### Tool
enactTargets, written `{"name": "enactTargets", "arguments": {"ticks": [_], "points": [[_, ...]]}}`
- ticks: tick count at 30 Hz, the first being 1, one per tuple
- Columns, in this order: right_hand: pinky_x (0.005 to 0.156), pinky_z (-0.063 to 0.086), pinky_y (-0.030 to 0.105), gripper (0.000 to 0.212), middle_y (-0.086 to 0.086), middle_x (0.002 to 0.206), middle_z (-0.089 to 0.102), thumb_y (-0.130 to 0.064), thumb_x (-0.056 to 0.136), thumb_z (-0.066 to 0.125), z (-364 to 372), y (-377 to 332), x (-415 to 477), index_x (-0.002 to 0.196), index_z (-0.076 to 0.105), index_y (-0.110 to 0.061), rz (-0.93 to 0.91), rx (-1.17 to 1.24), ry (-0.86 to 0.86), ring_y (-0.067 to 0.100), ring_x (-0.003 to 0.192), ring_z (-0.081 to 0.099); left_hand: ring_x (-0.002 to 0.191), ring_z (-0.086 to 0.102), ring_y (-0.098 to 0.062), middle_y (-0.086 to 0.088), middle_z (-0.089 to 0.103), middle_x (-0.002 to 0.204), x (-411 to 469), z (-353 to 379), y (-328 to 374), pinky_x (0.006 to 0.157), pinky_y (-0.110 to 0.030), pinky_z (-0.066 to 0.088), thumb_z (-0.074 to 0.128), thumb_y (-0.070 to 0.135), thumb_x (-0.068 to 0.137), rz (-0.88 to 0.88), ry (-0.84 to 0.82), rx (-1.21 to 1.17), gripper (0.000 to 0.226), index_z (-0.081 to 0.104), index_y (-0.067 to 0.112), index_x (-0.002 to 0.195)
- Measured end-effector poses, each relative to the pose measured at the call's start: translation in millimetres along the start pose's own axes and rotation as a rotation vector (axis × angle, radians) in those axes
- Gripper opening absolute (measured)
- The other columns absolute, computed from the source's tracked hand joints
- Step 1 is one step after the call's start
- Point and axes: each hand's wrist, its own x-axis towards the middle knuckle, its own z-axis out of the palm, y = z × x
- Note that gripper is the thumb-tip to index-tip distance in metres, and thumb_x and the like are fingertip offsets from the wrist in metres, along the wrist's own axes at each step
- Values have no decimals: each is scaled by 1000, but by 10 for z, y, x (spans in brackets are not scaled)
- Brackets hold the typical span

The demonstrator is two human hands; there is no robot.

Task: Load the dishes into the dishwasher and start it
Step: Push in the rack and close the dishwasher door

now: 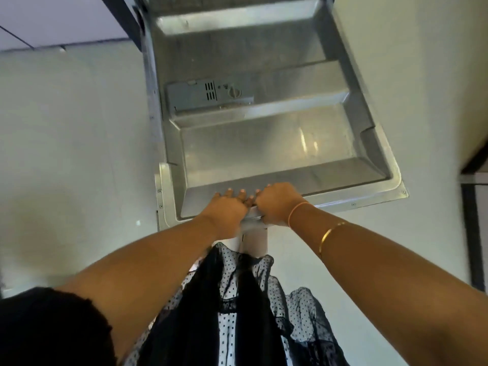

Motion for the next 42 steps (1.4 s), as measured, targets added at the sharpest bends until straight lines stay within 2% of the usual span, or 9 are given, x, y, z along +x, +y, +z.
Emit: {"name": "enactTargets", "arguments": {"ticks": [4,8,16,23,27,30,33,36,42], "points": [[71,49,32,34,3,96,65,-44,83,59,-686,83,-533,106,63,-19,27,-15,33,27,90,62,129,41,-34,-11,34,149,-521,-684,-10,103,-45,39,48,32,92,20,-3,-48,55,34,15,142],[63,41,29,42,0,77,54,-57,73,66,-1457,230,-1033,96,66,-22,70,9,68,24,74,53,102,57,-28,-9,62,114,-1026,-1472,-80,85,-34,46,56,30,88,35,82,-61,40,54,15,125],[59,40,28,49,-3,60,51,-64,68,68,-2847,704,-1554,61,50,-18,143,112,201,22,64,53,115,53,-20,-4,57,129,-1681,-2929,-398,93,-23,36,57,29,92,39,158,-77,49,47,18,138],[82,53,38,57,1,98,68,-65,74,62,-3657,1149,-1685,99,72,-15,223,241,492,22,88,61,111,55,-12,6,62,123,-1978,-3810,-763,94,-21,34,59,26,91,-106,439,-318,36,59,23,126],[91,46,39,46,7,111,63,-51,93,42,-3744,1146,-1653,113,61,-15,401,276,1057,27,107,58,81,53,-10,3,65,100,-1942,-4049,-837,76,-20,40,55,29,93,-374,957,-448,25,67,20,113],[114,16,50,70,14,147,37,-57,94,10,-3533,984,-1480,144,34,-15,373,144,1276,30,138,31,109,55,-22,-6,63,118,-1860,-3945,-789,104,-35,32,39,29,99,-425,1387,-246,33,59,15,121],[114,0,52,84,11,158,11,-69,84,-2,-3496,1015,-1354,151,12,-20,326,58,1233,28,146,5,145,12,-28,-10,23,155,-1742,-3814,-894,116,-42,-4,9,54,94,-401,1260,129,71,27,10,146],[114,-4,57,84,11,158,-9,-73,80,-4,-3660,1162,-1349,148,-9,-24,293,-47,1208,31,145,-11,144,-17,-26,-13,-11,157,-1689,-3938,-1099,113,-40,-19,-8,72,79,-395,1213,233,94,-6,8,148],[105,-16,67,85,13,149,-36,-70,87,22,-4224,1411,-1299,136,-35,-31,294,-69,1152,36,136,-33,143,-8,-41,-23,-8,155,-1694,-4377,-1227,109,-58,-11,3,81,74,-556,1301,285,105,-11,8,148]]}}
